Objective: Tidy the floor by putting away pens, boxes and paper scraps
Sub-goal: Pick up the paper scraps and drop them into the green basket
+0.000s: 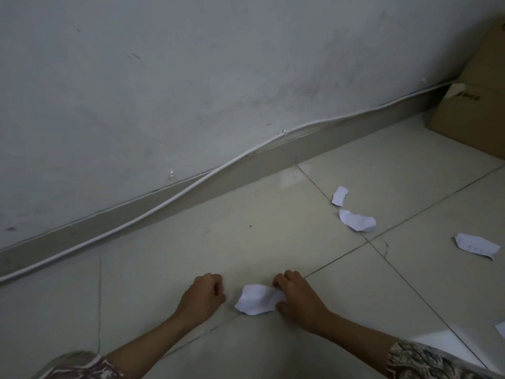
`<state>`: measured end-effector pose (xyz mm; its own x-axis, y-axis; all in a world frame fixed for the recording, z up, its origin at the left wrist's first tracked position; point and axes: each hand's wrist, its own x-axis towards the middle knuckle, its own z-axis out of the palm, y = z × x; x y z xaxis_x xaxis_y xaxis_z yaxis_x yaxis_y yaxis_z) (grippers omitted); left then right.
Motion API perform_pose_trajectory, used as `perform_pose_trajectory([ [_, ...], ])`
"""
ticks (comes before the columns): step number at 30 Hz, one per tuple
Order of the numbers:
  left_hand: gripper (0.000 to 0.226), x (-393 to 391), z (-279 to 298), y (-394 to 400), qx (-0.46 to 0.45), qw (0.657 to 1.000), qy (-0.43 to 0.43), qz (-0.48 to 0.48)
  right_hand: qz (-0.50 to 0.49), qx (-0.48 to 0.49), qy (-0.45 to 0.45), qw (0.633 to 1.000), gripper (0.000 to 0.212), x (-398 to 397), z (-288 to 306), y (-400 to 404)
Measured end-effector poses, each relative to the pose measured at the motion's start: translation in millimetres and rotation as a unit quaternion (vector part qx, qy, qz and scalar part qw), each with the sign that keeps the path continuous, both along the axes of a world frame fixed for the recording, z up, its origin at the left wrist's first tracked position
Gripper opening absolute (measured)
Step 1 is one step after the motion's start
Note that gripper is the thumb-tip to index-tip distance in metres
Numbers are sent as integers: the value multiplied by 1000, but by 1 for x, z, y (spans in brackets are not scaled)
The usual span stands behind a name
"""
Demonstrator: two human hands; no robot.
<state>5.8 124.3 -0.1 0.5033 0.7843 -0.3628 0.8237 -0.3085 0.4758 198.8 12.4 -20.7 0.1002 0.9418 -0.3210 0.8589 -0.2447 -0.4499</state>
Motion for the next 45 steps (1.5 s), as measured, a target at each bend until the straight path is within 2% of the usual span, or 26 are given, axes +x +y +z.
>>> perform_pose_trajectory([
  [2, 36, 6, 6, 6, -10, 997, -72, 41, -21, -16, 31, 999, 27, 0, 0, 2],
  [5, 36, 17, 13, 13, -26, 986, -136, 96, -35, -9, 72, 997, 4, 2, -2, 5],
  [7, 35, 22, 15, 17, -47, 975, -174, 131, -57, 10, 104, 993, 25, 5, -4, 5],
  [9, 32, 27, 18, 21, -74, 964, -203, 156, -111, 56, 162, 979, 30, 12, 0, 6],
  [11, 30, 31, 22, 22, -95, 954, -225, 173, -207, 86, 252, 941, 39, 18, 11, 10],
  [13, 28, 35, 27, 23, -108, 948, -239, 180, -292, 90, 365, 879, 40, 24, 20, 16],
  [14, 27, 39, 29, 22, -111, 945, -247, 184, -314, 87, 413, 850, 35, 27, 25, 20],
  [16, 25, 46, 36, 21, -118, 938, -264, 192, -331, 73, 484, 807, 11, 30, 34, 30],
  [19, 18, 65, 46, 12, -141, 927, -294, 187, -343, 53, 541, 766, 29, 30, 45, 40],
  [21, 14, 77, 52, 4, -158, 921, -306, 181, -331, 38, 549, 766, 22, 26, 49, 42],
  [23, 12, 88, 55, -2, -168, 916, -314, 184, -334, 35, 541, 771, 15, 26, 48, 41],
  [26, 15, 102, 56, -9, -193, 900, -334, 205, -357, 47, 514, 779, 32, 35, 43, 38],
  [28, 18, 114, 55, -13, -205, 891, -341, 219, -351, 50, 511, 783, 33, 44, 45, 34],
  [31, 16, 133, 48, -16, -188, 897, -325, 235, -327, 52, 510, 794, 35, 56, 47, 30],
  [33, 7, 146, 43, -14, -171, 901, -320, 236, -304, 48, 494, 813, 37, 68, 46, 30],
  [35, 5, 158, 40, -10, -156, 904, -319, 236, -281, 59, 461, 840, 25, 84, 49, 30],
  [38, 6, 172, 37, 2, -161, 900, -332, 233, -289, 118, 378, 872, 29, 124, 51, 36],
  [41, 5, 183, 31, 17, -159, 896, -340, 237, -319, 181, 243, 898, 37, 177, 41, 44],
  [43, 6, 188, 27, 26, -153, 897, -339, 239, -333, 181, 141, 915, 36, 209, 29, 47],
  [45, 5, 194, 24, 35, -149, 897, -339, 242, -348, 141, 76, 924, 39, 232, 20, 46],
])
